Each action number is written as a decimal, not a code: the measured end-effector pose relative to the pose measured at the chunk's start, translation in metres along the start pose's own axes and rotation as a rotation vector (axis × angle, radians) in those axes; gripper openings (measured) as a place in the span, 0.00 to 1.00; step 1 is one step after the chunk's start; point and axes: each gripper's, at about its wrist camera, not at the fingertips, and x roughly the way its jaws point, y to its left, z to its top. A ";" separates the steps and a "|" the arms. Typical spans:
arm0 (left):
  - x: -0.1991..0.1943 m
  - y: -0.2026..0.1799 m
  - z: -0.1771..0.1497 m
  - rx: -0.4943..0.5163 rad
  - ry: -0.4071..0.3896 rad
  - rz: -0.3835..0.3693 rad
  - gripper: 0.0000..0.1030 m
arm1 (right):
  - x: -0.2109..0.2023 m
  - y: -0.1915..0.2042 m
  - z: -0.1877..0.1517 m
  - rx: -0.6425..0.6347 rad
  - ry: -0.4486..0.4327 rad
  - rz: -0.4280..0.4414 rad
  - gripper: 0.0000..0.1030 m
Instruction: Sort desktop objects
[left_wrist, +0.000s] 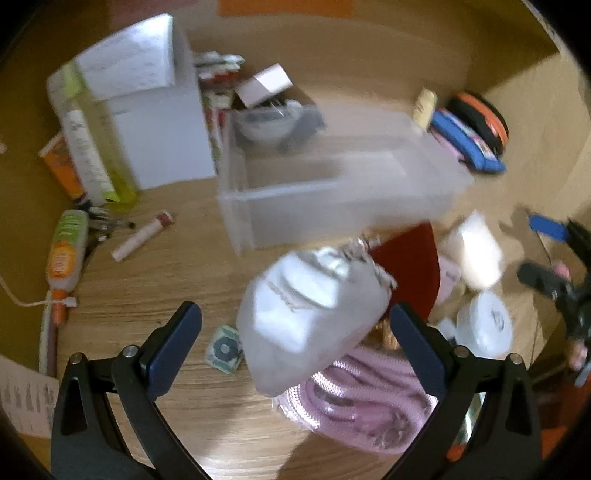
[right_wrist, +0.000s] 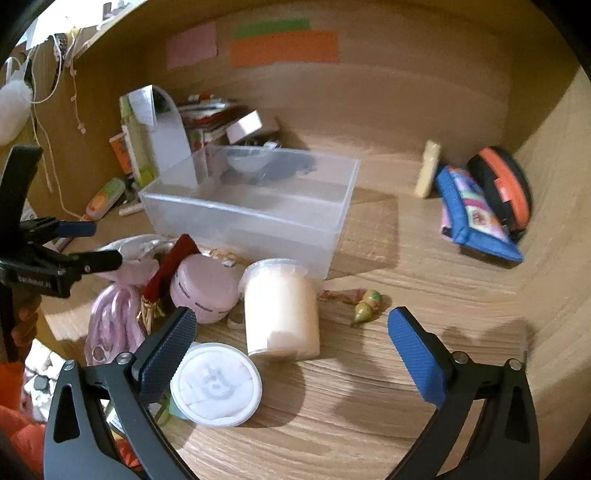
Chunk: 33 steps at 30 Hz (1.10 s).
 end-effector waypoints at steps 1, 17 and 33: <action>0.003 0.000 0.000 0.008 0.015 -0.010 1.00 | 0.005 0.000 0.001 -0.008 0.020 0.014 0.94; 0.052 0.019 0.014 -0.053 0.120 -0.179 1.00 | 0.072 -0.001 0.014 -0.055 0.232 0.113 0.70; 0.064 0.023 0.022 -0.039 0.101 -0.274 0.72 | 0.075 -0.015 0.014 0.011 0.230 0.171 0.63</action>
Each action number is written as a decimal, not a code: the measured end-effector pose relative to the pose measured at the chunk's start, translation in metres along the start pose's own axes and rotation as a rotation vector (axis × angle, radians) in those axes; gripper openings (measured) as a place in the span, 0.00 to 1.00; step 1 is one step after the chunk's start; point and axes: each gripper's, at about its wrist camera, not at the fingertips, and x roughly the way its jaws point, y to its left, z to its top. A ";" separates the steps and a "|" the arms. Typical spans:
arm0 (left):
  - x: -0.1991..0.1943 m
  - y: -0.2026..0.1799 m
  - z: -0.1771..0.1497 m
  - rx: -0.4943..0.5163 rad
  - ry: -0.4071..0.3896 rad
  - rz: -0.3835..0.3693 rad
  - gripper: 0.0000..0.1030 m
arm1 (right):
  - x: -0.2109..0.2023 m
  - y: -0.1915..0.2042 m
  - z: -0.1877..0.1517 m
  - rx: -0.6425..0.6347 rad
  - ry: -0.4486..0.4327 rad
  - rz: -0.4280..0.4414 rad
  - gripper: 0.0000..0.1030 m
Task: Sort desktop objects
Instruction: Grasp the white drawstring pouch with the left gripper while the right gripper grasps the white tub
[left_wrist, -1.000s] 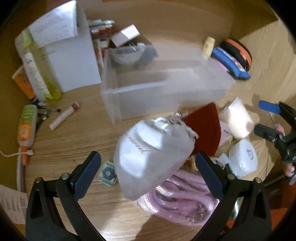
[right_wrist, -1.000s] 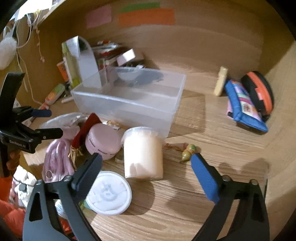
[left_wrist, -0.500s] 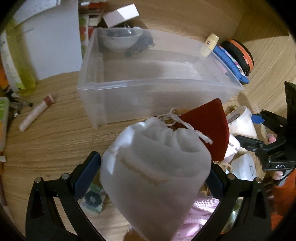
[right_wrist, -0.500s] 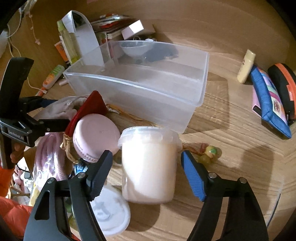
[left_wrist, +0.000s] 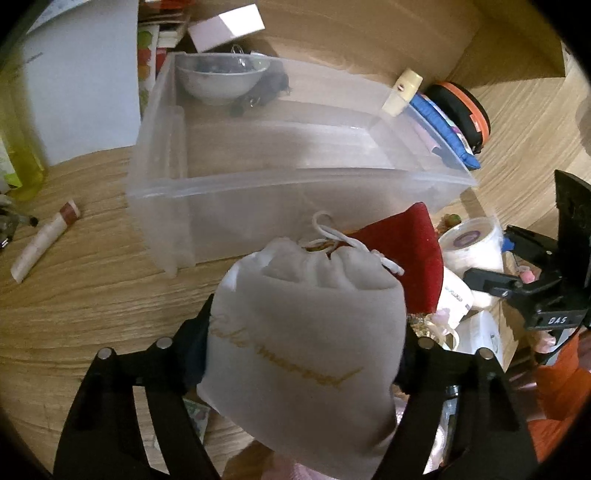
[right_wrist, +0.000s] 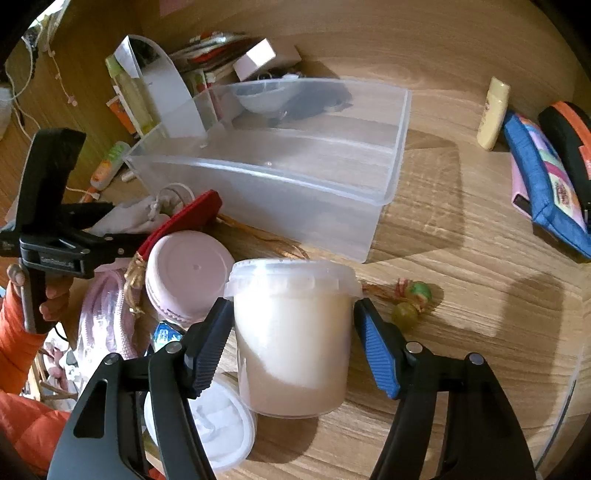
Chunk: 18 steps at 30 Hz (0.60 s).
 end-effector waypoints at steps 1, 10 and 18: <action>-0.001 -0.001 0.000 0.004 -0.009 0.007 0.69 | -0.005 0.001 -0.001 -0.001 -0.017 -0.003 0.62; -0.021 -0.006 -0.007 0.001 -0.069 0.059 0.64 | -0.027 0.001 -0.006 0.022 -0.097 -0.021 0.54; -0.062 -0.014 0.002 0.001 -0.181 0.031 0.64 | -0.048 -0.002 -0.007 0.056 -0.160 -0.021 0.54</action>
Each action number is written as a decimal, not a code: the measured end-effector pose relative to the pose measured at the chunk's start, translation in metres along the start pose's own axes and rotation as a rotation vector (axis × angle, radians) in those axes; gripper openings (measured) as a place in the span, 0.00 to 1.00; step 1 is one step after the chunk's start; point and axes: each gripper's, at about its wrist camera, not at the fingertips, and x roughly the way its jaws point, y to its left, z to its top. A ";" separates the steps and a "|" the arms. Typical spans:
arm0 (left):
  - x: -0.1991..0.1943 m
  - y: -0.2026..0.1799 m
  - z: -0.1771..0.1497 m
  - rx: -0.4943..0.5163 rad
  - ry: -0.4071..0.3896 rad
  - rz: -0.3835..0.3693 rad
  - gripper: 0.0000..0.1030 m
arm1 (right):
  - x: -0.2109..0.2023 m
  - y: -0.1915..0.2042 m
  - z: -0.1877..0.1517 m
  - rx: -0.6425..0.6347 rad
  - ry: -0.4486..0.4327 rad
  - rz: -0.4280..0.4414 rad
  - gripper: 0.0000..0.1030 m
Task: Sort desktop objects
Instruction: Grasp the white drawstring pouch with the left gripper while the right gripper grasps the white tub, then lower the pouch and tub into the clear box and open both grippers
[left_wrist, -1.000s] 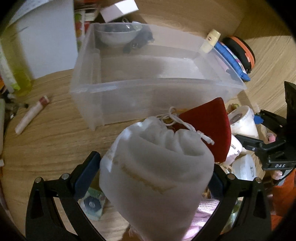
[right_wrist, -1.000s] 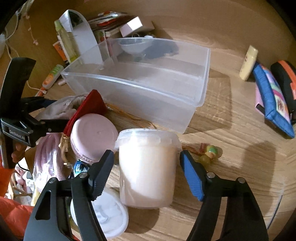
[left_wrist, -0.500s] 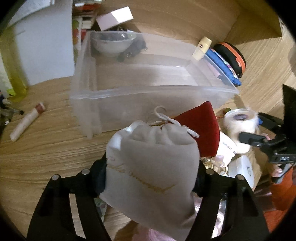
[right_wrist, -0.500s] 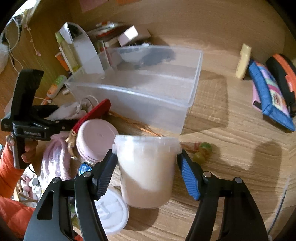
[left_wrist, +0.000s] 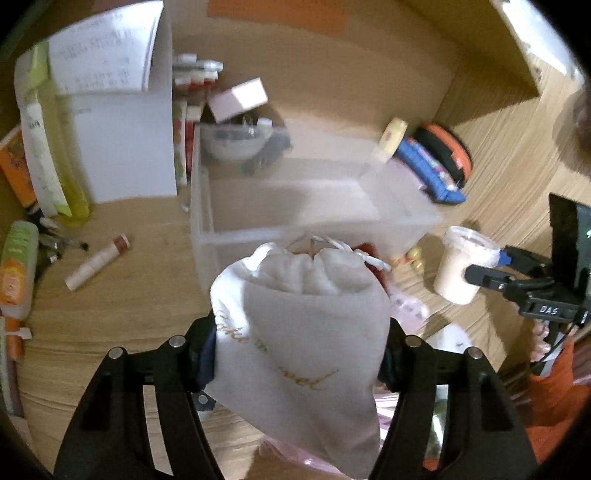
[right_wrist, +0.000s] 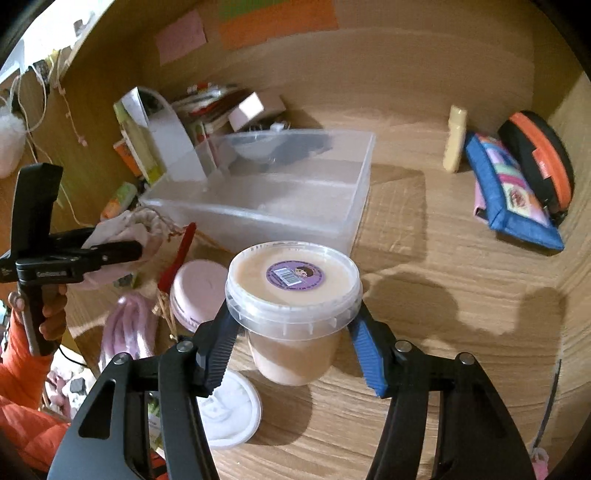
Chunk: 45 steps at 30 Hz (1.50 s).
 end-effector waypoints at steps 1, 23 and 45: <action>-0.004 -0.001 0.002 0.000 -0.011 -0.006 0.64 | -0.006 0.000 0.001 0.001 -0.018 0.001 0.54; 0.000 -0.015 0.069 0.054 -0.058 -0.035 0.64 | -0.034 0.004 0.059 -0.014 -0.201 0.034 0.54; 0.078 0.006 0.091 0.086 0.005 0.138 0.64 | 0.066 0.001 0.093 -0.039 -0.044 -0.008 0.54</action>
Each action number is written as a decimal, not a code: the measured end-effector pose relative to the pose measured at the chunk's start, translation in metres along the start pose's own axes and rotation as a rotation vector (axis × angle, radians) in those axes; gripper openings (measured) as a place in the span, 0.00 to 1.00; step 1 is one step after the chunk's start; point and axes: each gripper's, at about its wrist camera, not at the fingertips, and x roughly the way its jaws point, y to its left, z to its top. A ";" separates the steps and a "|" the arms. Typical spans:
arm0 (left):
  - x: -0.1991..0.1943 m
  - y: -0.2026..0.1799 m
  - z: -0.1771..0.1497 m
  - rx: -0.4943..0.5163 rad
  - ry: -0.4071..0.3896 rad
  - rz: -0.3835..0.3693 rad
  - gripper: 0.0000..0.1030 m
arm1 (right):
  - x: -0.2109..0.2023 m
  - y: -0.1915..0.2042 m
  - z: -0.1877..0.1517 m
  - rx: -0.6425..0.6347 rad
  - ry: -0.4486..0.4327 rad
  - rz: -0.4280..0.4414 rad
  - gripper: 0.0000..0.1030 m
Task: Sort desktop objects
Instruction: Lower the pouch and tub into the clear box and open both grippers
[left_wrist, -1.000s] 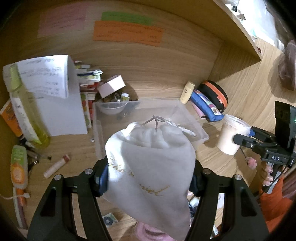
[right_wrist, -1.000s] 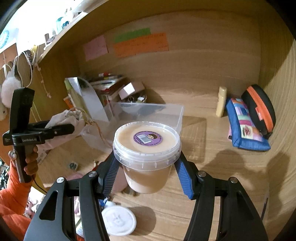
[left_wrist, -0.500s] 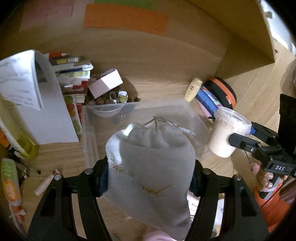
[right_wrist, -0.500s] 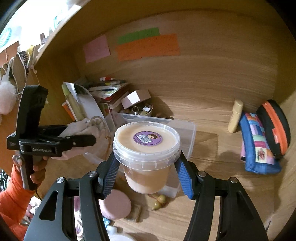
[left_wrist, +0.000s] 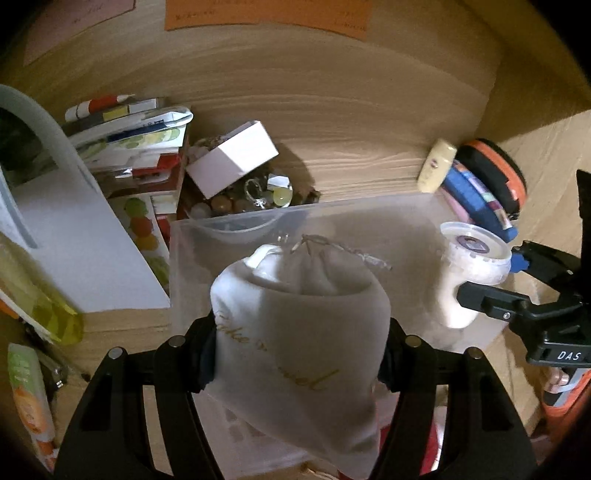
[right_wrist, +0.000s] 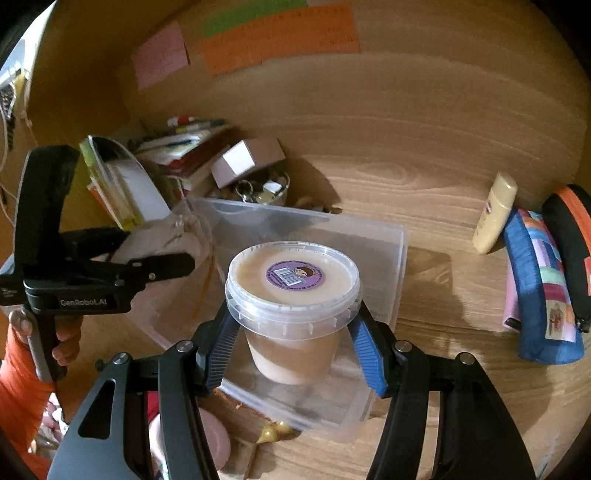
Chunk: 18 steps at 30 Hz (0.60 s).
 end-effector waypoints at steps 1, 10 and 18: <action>0.003 0.000 0.000 0.005 0.000 0.015 0.64 | 0.005 0.000 0.000 -0.005 0.009 -0.007 0.54; 0.018 -0.008 -0.002 0.050 0.009 0.076 0.65 | 0.025 0.000 0.004 -0.022 0.066 -0.018 0.54; 0.021 -0.013 -0.002 0.057 0.036 0.101 0.67 | 0.033 0.007 -0.001 -0.057 0.093 -0.057 0.54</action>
